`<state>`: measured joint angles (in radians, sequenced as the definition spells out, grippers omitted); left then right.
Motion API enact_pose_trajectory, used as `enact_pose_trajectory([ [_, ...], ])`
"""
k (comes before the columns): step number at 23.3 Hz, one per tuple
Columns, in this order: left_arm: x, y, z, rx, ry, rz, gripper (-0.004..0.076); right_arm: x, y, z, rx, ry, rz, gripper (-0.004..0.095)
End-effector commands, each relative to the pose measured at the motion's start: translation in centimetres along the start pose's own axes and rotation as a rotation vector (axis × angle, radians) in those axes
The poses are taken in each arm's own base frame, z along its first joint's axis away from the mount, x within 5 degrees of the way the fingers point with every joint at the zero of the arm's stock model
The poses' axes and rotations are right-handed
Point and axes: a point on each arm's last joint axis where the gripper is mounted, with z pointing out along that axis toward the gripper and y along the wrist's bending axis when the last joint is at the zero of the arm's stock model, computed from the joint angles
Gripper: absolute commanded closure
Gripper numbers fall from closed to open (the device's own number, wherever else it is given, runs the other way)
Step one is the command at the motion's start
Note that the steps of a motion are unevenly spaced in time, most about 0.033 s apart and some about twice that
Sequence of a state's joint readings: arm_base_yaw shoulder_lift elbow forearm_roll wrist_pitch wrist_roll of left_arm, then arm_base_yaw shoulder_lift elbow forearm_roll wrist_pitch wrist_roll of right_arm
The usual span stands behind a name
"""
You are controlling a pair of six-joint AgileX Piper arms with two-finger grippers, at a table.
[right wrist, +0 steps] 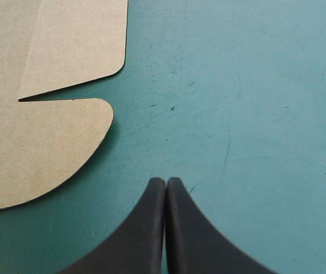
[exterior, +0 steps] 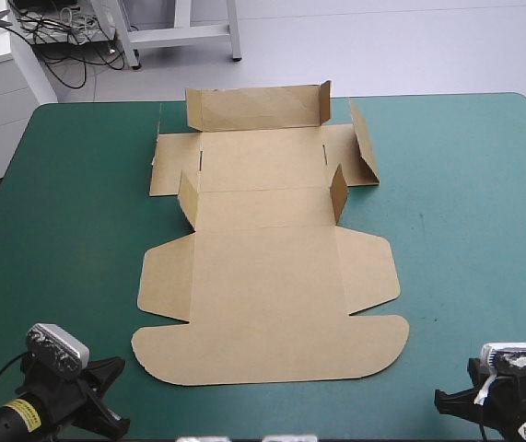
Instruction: Fold the box
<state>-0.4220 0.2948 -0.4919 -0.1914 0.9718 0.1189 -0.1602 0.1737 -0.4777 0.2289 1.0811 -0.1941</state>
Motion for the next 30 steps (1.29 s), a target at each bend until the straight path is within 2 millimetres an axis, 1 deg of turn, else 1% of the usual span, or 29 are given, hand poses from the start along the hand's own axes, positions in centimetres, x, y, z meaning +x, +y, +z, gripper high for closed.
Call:
enact_pose_trajectory([
  [1, -1.2, -0.2, -0.4, 0.013, -0.073, -0.019, 0.0734, -1.1, 0.0, -0.3, -0.001, -0.068, -0.002, 0.0923],
  [7, -1.2, -0.2, -0.4, 0.013, -0.073, -0.019, 0.0734, -1.1, 0.0, -0.3, -0.002, -0.063, -0.002, 0.0923],
  [10, -1.2, -0.2, -0.4, 0.013, -0.073, -0.019, 0.0734, -1.4, 0.1, -0.5, -0.010, -0.023, -0.001, 0.0923],
  [13, -1.2, -0.2, -0.5, 0.013, -0.075, -0.012, 0.0734, -3.3, 0.1, -1.1, -0.021, 0.029, -0.014, 0.0923],
  [14, -1.2, -0.2, -0.5, 0.011, -0.077, -0.009, 0.0734, -4.3, 0.1, -1.6, -0.022, 0.027, -0.029, 0.0923],
  [16, -1.2, -0.1, -0.5, 0.003, -0.078, -0.003, 0.0734, -7.4, 0.1, -2.6, -0.030, 0.037, -0.027, 0.0923],
  [17, -1.2, -0.1, -0.5, -0.001, -0.079, -0.001, 0.0734, -9.4, 0.1, -3.1, -0.037, 0.044, 0.001, 0.0922],
  [18, -1.2, -0.1, -0.5, -0.001, -0.079, -0.001, 0.0734, -11.0, 0.1, -3.4, -0.041, 0.061, 0.012, 0.0922],
  [19, -1.2, -0.1, -0.5, -0.001, -0.079, -0.001, 0.0734, -13.5, 0.0, -3.6, -0.049, 0.087, 0.009, 0.0922],
  [20, -1.2, -0.1, -0.5, -0.001, -0.079, -0.001, 0.0734, -15.0, -0.1, -3.6, -0.051, 0.077, 0.008, 0.0922],
  [21, -1.2, -0.1, -0.5, -0.001, -0.079, -0.001, 0.0734, -17.8, -0.2, -3.7, -0.061, 0.049, 0.007, 0.0922],
  [22, -1.2, -0.1, -0.5, -0.001, -0.079, -0.001, 0.0734, -20.3, -0.3, -3.1, -0.089, 0.042, 0.017, 0.0922],
  [26, -1.2, -0.1, -0.5, -0.001, -0.079, -0.001, 0.0734, -24.2, -0.6, -1.6, -0.129, 0.030, 0.023, 0.0904],
  [28, -1.2, -0.1, -0.5, -0.001, -0.079, -0.001, 0.0734, -25.8, -0.7, -0.3, -0.153, 0.041, 0.035, 0.0904],
  [30, -1.2, -0.1, -0.5, -0.001, -0.079, -0.001, 0.0734, -26.9, -0.8, 1.3, -0.181, 0.064, 0.040, 0.0904],
])
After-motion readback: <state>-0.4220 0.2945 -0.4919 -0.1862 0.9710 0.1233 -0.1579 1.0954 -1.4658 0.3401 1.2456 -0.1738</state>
